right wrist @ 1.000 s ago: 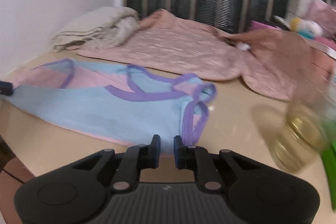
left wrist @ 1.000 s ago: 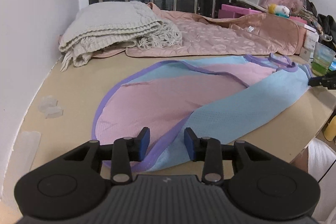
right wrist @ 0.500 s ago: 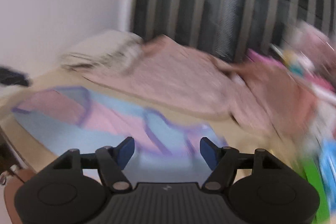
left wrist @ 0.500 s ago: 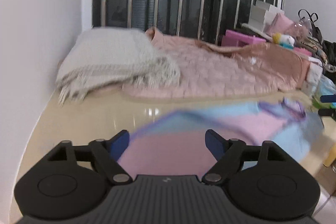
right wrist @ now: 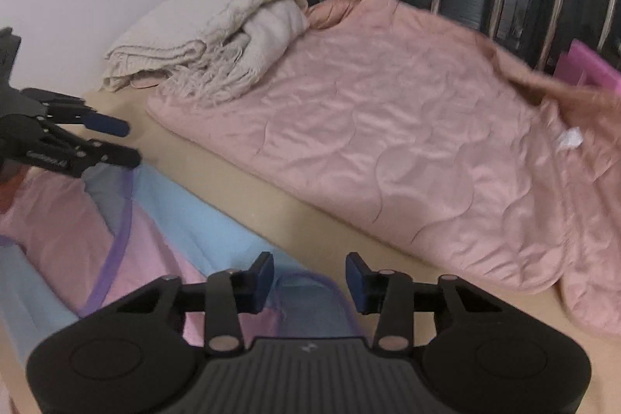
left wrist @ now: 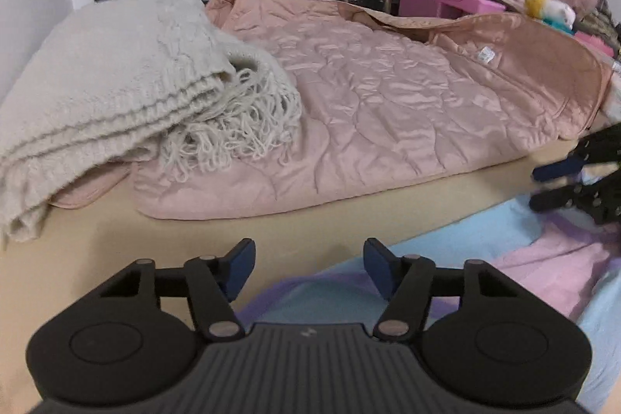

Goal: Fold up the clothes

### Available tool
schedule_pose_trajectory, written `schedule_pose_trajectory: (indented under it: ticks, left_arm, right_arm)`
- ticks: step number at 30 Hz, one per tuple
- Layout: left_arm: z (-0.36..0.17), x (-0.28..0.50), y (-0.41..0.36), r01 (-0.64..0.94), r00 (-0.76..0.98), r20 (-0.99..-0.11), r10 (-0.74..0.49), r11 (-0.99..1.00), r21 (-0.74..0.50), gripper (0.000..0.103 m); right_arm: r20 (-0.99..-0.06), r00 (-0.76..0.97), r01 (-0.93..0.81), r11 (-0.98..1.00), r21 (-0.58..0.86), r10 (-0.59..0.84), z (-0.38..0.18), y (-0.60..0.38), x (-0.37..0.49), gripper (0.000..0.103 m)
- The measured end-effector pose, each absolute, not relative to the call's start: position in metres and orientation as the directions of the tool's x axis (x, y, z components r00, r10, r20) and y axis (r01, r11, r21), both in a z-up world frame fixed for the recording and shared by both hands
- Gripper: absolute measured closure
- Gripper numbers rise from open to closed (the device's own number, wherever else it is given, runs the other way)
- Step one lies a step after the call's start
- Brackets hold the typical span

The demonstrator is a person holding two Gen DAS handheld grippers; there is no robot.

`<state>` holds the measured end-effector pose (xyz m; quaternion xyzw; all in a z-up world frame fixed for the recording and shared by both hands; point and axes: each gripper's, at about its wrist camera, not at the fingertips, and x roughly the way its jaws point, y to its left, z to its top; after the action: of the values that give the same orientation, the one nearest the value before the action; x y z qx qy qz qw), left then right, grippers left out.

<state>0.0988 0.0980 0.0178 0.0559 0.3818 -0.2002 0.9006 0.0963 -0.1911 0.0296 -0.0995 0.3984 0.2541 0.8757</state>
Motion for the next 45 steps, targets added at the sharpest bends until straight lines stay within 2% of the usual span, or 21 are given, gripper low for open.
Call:
schedule_pose_trajectory:
  ticks: [2, 3, 4, 5, 7, 11, 15, 17, 18, 20, 21, 22, 24, 26, 28, 30, 32, 34, 36, 40, 45]
  left_arm:
    - [0.014, 0.098, 0.097, 0.432, 0.614, -0.712, -0.341, 0.9, -0.058, 0.06]
    - [0.013, 0.098, 0.096, 0.434, 0.62, -0.711, -0.332, 0.9, -0.042, 0.074]
    - [0.013, 0.098, 0.096, 0.437, 0.62, -0.711, -0.332, 0.899, -0.038, 0.096]
    - [0.014, 0.099, 0.098, 0.441, 0.608, -0.715, -0.345, 0.896, -0.058, 0.103]
    - [0.018, 0.097, 0.1, 0.455, 0.596, -0.712, -0.371, 0.887, -0.081, 0.103]
    - [0.038, 0.07, 0.1, 0.456, 0.659, -0.661, -0.359, 0.889, -0.029, 0.103]
    - [0.059, 0.022, 0.097, 0.48, 0.717, -0.609, -0.34, 0.874, 0.077, 0.103]
    - [0.06, 0.01, 0.095, 0.497, 0.7, -0.62, -0.356, 0.866, 0.064, 0.103]
    - [0.06, 0.008, 0.092, 0.51, 0.691, -0.626, -0.361, 0.857, 0.069, 0.099]
    - [0.057, 0.01, 0.083, 0.497, 0.728, -0.602, -0.328, 0.857, 0.134, 0.077]
    - [0.056, 0.013, 0.078, 0.487, 0.752, -0.581, -0.312, 0.857, 0.171, 0.041]
    - [0.053, 0.019, 0.075, 0.493, 0.762, -0.564, -0.318, 0.849, 0.188, 0.026]
    - [0.046, 0.037, 0.067, 0.548, 0.731, -0.582, -0.355, 0.814, 0.191, 0.026]
    - [0.037, 0.063, 0.062, 0.577, 0.666, -0.663, -0.342, 0.799, 0.169, 0.026]
    - [0.026, 0.082, 0.06, 0.571, 0.626, -0.722, -0.296, 0.804, 0.166, 0.04]
    - [0.021, 0.089, 0.064, 0.575, 0.612, -0.733, -0.298, 0.804, 0.152, 0.042]
    - [0.018, 0.091, 0.069, 0.572, 0.612, -0.728, -0.309, 0.809, 0.138, 0.052]
    - [0.017, 0.088, 0.071, 0.582, 0.615, -0.717, -0.327, 0.802, 0.133, 0.086]
    - [0.016, 0.084, 0.069, 0.593, 0.619, -0.71, -0.335, 0.793, 0.143, 0.099]
    - [0.018, 0.069, 0.065, 0.582, 0.668, -0.676, -0.311, 0.785, 0.214, 0.1]
    - [0.051, 0.032, 0.078, 0.53, 0.754, -0.567, -0.332, 0.817, 0.227, 0.1]
  right_arm:
    - [-0.752, 0.539, -0.527, 0.848, 0.049, 0.378, 0.025, -0.194, 0.097, 0.079]
    - [-0.751, 0.536, -0.529, 0.847, 0.057, 0.385, 0.024, -0.195, 0.097, 0.085]
    - [-0.75, 0.534, -0.53, 0.846, 0.063, 0.391, 0.023, -0.195, 0.097, 0.092]
    - [-0.749, 0.536, -0.535, 0.843, 0.057, 0.391, 0.024, -0.194, 0.096, 0.099]
    - [-0.74, 0.552, -0.541, 0.84, 0.032, 0.384, 0.026, -0.191, 0.092, 0.099]
    - [-0.682, 0.606, -0.536, 0.844, 0.03, 0.409, 0.046, -0.195, 0.074, 0.099]
    - [-0.618, 0.633, -0.581, 0.814, 0.019, 0.467, 0.071, -0.207, 0.028, 0.099]
    - [-0.605, 0.619, -0.624, 0.782, 0.01, 0.501, 0.074, -0.209, 0.004, 0.099]
    - [-0.6, 0.614, -0.642, 0.767, 0.0, 0.513, 0.075, -0.209, -0.006, 0.099]
    - [-0.592, 0.615, -0.668, 0.743, -0.041, 0.521, 0.072, -0.205, -0.018, 0.099]
    - [-0.588, 0.616, -0.678, 0.732, -0.059, 0.524, 0.07, -0.203, -0.021, 0.099]
    - [-0.589, 0.613, -0.684, 0.727, -0.061, 0.527, 0.068, -0.202, -0.022, 0.099]
    - [-0.592, 0.61, -0.685, 0.726, -0.06, 0.526, 0.066, -0.2, -0.021, 0.098]
    - [-0.591, 0.615, -0.678, 0.733, -0.058, 0.522, 0.065, -0.201, -0.022, 0.098]
    - [-0.584, 0.622, -0.672, 0.738, -0.056, 0.522, 0.065, -0.203, -0.024, 0.098]
    - [-0.58, 0.623, -0.672, 0.739, -0.051, 0.526, 0.065, -0.205, -0.024, 0.098]
    - [-0.579, 0.62, -0.672, 0.739, -0.045, 0.53, 0.064, -0.207, -0.023, 0.098]
    - [-0.584, 0.615, -0.673, 0.738, -0.04, 0.529, 0.06, -0.208, -0.02, 0.098]
    - [-0.593, 0.614, -0.667, 0.744, -0.036, 0.521, 0.055, -0.206, -0.015, 0.098]
    - [-0.593, 0.616, -0.658, 0.752, -0.026, 0.519, 0.05, -0.206, -0.014, 0.098]
    - [-0.548, 0.644, -0.652, 0.758, -0.026, 0.535, 0.058, -0.214, -0.025, 0.098]
